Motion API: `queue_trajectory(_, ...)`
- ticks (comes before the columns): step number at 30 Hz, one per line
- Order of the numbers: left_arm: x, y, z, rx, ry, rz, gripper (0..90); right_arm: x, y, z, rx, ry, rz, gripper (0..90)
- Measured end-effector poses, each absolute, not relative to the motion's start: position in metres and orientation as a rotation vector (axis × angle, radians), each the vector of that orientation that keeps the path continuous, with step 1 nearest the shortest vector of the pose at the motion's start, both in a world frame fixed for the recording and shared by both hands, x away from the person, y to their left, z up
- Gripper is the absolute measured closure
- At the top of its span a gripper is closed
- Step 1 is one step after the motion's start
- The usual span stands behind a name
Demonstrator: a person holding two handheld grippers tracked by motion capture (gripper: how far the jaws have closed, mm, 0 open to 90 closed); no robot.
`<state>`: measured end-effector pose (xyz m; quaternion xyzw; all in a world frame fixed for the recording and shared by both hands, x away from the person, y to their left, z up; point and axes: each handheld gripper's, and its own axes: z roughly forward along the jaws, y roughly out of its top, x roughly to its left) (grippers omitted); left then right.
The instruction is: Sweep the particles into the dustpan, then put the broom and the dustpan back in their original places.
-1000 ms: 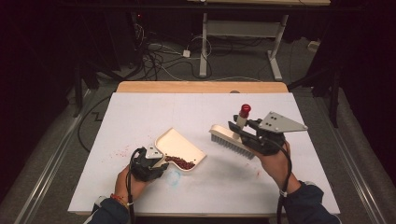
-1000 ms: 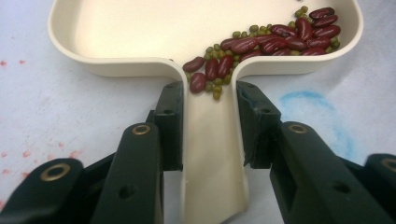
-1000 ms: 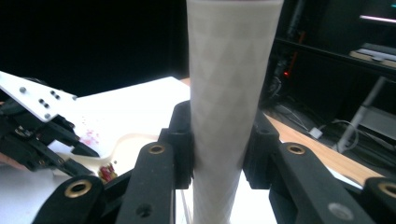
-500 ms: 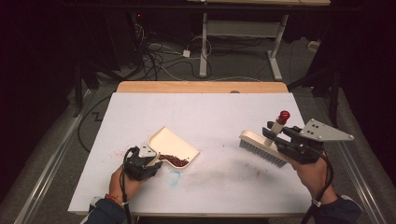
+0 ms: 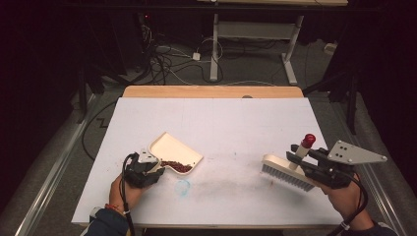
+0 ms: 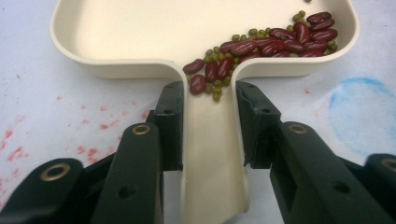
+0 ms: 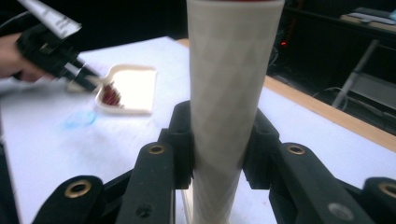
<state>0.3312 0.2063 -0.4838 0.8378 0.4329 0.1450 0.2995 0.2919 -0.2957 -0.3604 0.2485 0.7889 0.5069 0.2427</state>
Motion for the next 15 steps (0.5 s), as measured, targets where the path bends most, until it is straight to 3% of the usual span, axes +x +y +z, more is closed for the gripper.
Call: queue_trajectory(15, 0.347, 0.214, -0.485, 2.135, 1.299, 0.426, 63.4, 0.292, -0.297, -0.364, 0.637, 2.351, 1.368, 69.6)
